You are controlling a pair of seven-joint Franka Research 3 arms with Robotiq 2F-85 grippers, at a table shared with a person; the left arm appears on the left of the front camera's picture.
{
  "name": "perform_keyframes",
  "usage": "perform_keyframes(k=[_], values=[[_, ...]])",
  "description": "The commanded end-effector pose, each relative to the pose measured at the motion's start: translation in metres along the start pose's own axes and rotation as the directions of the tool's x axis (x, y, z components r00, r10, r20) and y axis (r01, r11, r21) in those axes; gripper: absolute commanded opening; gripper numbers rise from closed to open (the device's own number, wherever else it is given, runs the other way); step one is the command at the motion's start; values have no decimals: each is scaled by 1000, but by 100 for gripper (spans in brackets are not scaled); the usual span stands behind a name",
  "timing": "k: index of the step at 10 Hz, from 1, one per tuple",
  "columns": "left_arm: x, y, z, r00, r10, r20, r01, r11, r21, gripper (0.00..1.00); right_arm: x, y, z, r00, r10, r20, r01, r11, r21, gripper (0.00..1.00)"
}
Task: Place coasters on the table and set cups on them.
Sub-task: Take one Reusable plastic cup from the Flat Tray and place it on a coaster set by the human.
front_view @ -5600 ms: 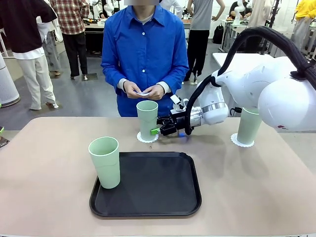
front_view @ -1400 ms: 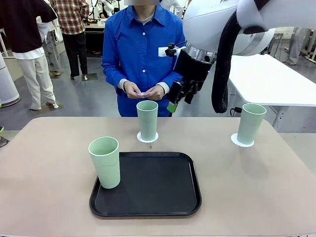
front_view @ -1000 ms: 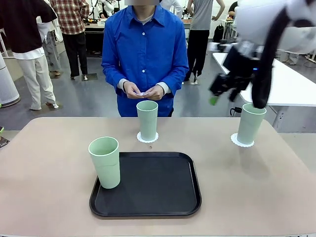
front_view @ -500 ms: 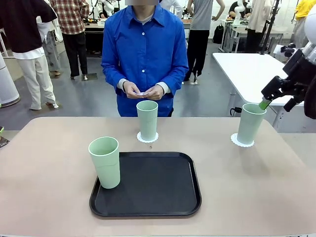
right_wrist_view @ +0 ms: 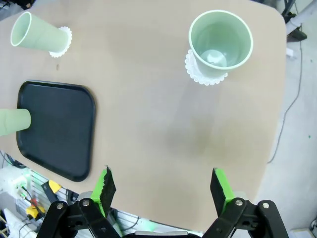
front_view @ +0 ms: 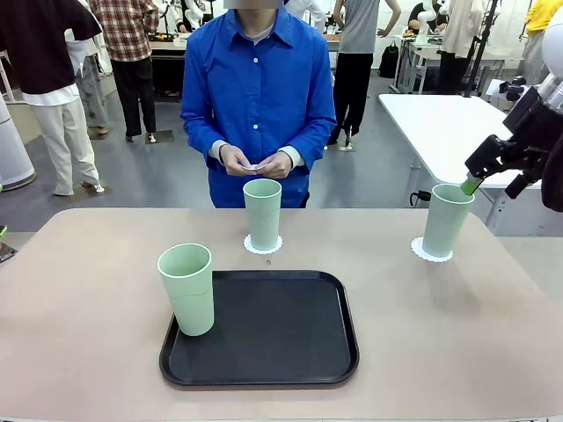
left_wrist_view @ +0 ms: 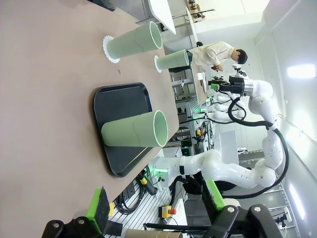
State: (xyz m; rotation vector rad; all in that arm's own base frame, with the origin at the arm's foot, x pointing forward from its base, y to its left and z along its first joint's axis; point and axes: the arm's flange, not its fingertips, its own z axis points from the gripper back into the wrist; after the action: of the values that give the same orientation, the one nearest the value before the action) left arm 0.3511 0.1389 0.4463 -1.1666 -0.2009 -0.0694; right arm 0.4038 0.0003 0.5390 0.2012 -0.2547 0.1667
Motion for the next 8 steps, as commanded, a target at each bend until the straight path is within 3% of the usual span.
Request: perform_keyframes(k=[1, 2, 3, 5, 8], values=[[-2, -1, 0, 1000, -8, 4, 8, 1000, -12, 100, 0, 0, 0, 1000, 0, 0, 0, 1000, 0, 100], [-2, -1, 0, 1000, -8, 4, 8, 1000, -12, 100, 11, -28, 7, 997, -65, -35, 70, 984, 164, 100], [-2, -1, 0, 1000, -8, 4, 8, 1000, -12, 100, 18, -66, 18, 984, -145, -107, 175, 912, 372, 100], [-2, -1, 0, 1000, -8, 4, 8, 1000, -12, 100, 9, -146, 26, 934, -287, -213, 355, 677, 645, 100], [-2, -1, 0, 1000, -8, 4, 8, 1000, -12, 100, -25, -216, -2, 871, -419, -256, 457, 501, 735, 100]])
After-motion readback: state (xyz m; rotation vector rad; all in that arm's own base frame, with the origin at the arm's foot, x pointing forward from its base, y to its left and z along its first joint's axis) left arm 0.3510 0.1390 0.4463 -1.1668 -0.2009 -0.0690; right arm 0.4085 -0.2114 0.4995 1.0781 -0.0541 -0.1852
